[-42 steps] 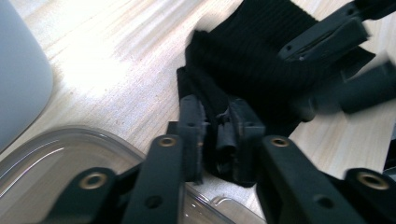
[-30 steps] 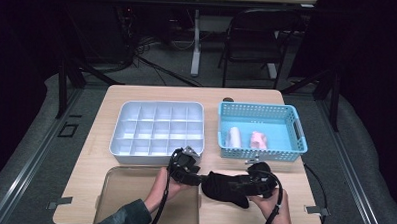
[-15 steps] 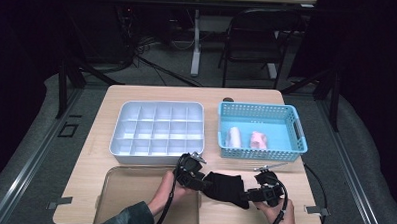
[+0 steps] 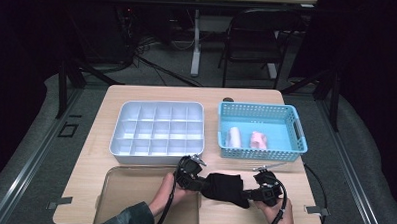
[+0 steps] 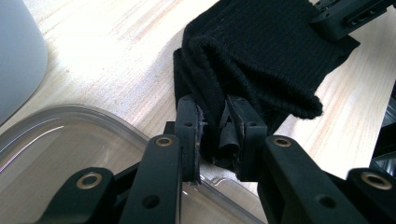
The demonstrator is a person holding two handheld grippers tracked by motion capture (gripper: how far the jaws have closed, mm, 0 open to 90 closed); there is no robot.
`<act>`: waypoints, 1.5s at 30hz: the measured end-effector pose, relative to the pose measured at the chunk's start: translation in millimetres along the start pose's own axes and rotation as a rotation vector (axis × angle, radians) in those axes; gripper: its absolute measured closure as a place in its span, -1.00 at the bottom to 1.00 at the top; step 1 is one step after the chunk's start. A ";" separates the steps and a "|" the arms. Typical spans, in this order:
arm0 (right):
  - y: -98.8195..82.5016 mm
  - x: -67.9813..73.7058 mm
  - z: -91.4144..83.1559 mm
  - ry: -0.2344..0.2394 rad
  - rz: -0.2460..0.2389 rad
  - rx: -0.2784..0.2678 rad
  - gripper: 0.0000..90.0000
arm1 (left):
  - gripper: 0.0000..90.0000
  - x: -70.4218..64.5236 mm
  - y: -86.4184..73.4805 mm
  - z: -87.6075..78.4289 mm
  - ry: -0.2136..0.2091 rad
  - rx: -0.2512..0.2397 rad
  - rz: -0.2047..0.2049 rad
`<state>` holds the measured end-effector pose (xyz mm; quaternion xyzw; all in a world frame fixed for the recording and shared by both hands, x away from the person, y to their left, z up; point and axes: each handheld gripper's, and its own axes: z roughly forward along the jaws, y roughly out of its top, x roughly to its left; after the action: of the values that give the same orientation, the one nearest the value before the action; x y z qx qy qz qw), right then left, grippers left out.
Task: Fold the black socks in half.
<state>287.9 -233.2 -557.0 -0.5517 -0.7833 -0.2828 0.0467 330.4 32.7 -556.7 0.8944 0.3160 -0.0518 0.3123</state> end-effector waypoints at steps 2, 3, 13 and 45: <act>0.0 0.0 -0.5 -0.003 -0.005 -0.004 0.90 | 0.70 -0.5 -0.2 0.0 0.001 0.000 -0.002; 0.0 0.5 -0.8 -0.008 -0.004 -0.016 0.91 | 0.70 -0.6 -0.3 0.0 0.001 0.000 0.000; 2.6 -0.4 -9.7 0.003 -0.018 -0.045 0.94 | 0.73 -2.5 -0.9 0.7 -0.004 -0.013 -0.005; 27.6 82.9 17.0 -0.007 -0.329 -0.020 0.95 | 0.76 -3.3 -2.8 2.5 -0.004 -0.008 -0.018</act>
<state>284.5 -149.0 -528.5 -0.4176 -0.8602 -0.2925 -0.0086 326.4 31.1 -559.2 0.8901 0.3238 -0.0555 0.3159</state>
